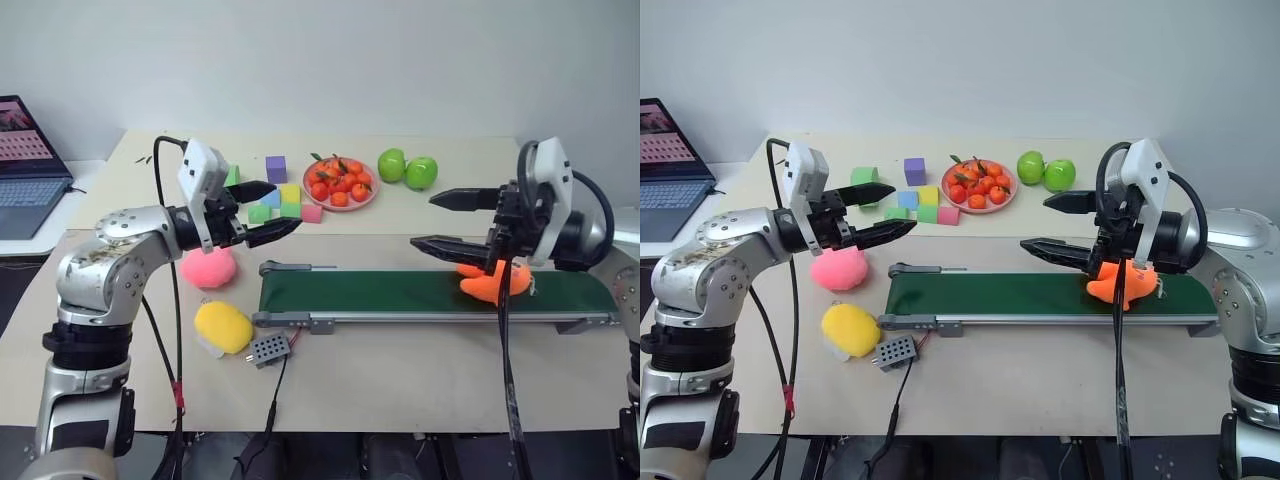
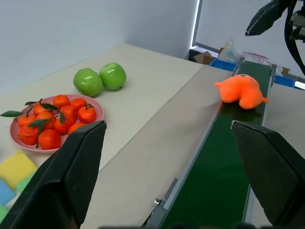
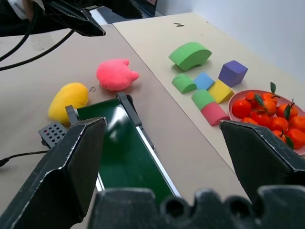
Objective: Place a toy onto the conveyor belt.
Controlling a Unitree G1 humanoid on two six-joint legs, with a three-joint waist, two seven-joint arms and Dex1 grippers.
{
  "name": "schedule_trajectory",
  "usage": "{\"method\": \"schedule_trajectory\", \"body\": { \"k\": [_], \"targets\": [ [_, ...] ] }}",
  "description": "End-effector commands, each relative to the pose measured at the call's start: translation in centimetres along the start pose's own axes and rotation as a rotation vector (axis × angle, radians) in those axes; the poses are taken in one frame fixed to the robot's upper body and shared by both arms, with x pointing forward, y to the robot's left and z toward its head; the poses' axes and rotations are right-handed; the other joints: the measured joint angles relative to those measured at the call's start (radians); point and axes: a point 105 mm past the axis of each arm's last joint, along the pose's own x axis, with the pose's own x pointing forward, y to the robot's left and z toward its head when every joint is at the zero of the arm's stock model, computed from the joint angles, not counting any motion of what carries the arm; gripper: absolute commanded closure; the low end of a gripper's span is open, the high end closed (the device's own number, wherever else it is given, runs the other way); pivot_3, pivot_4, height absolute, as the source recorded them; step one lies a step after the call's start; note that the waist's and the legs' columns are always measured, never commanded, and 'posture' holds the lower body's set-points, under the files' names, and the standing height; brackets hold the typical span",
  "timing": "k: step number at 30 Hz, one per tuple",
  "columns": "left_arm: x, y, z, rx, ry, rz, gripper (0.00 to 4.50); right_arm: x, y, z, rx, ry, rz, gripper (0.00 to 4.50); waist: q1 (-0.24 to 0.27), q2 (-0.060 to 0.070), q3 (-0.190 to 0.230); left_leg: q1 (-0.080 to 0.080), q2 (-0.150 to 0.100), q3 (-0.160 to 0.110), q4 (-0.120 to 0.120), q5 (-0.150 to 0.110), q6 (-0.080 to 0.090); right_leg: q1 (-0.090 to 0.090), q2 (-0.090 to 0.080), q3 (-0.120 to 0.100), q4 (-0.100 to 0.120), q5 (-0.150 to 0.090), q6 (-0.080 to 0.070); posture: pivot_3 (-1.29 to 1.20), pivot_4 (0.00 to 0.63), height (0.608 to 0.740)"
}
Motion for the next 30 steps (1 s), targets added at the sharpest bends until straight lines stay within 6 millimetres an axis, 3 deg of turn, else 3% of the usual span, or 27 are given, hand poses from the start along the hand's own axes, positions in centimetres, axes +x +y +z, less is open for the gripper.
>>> {"method": "schedule_trajectory", "body": {
  "k": [1,30],
  "targets": [
    [0.2,-0.1,1.4,0.043,-0.041,-0.013,0.02,-0.3,0.0,0.9,-0.043,-0.027,-0.013,0.00,0.000,0.000,0.000,0.000,0.000,0.000,0.000,0.000,0.000,0.000,0.000,0.000,0.000,0.000,0.000,0.00,0.150,0.738],
    [1.3,0.9,2.7,0.082,-0.073,0.000,0.02,-0.4,-0.3,0.1,-0.041,-0.018,-0.055,0.00,0.000,0.000,0.000,0.000,0.000,0.000,0.000,0.000,0.000,0.000,0.000,0.000,0.000,0.000,0.000,0.00,0.150,0.738]
  ]
}}
